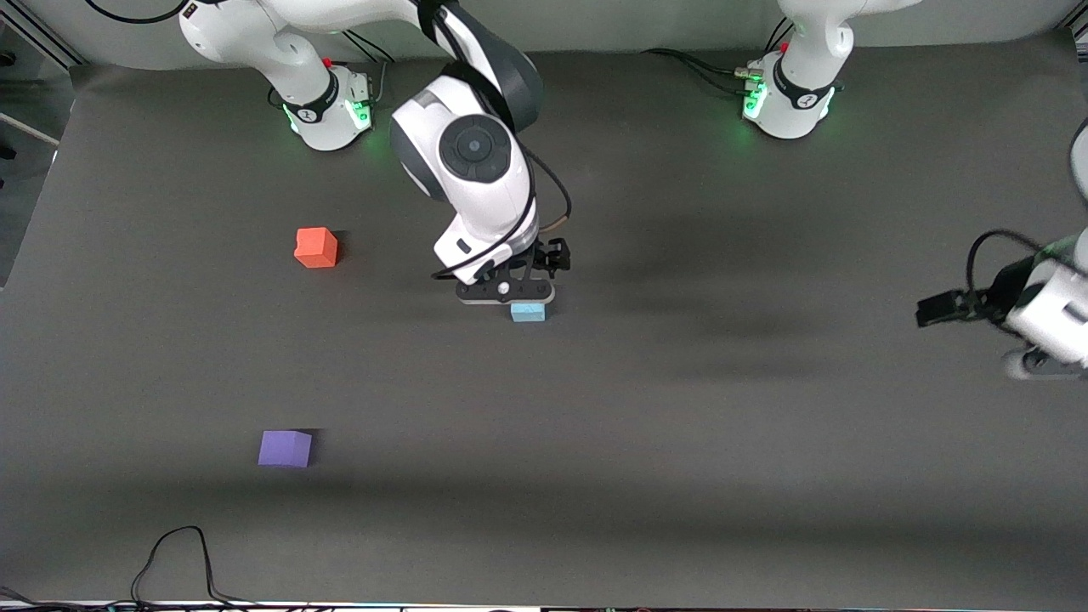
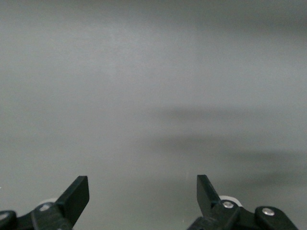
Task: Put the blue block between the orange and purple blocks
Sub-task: 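Grasp the blue block with the right gripper while the left gripper withdraws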
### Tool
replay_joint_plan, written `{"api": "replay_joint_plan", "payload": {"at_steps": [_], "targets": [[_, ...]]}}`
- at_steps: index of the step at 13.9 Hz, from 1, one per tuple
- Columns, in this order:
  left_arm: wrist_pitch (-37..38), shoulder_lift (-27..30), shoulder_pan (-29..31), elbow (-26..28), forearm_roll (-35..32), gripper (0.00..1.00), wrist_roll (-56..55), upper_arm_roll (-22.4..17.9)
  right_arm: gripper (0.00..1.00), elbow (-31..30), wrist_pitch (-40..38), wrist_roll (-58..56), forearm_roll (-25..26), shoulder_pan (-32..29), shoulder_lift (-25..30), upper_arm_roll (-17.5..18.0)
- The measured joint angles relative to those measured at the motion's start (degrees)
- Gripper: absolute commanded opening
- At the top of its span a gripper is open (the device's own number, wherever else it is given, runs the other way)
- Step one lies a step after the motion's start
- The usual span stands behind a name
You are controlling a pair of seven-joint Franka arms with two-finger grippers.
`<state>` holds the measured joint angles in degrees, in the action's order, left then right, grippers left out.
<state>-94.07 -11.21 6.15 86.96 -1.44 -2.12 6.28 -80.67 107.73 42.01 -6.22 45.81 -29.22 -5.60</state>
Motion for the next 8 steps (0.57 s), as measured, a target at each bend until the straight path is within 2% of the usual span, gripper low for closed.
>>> {"api": "replay_joint_plan", "payload": {"at_steps": [3,8], "targets": [[1.0,4.8,0.0,2.4,-0.1,1.00,0.0,0.3,1.00,-5.0,6.9,0.0,0.1,0.1,-0.2,0.0],[2.3,6.8,-0.1,2.9,-0.1,1.00,0.0,0.9,1.00,-9.0,15.0,-0.9,0.3,0.2,-2.7,0.0]]}}
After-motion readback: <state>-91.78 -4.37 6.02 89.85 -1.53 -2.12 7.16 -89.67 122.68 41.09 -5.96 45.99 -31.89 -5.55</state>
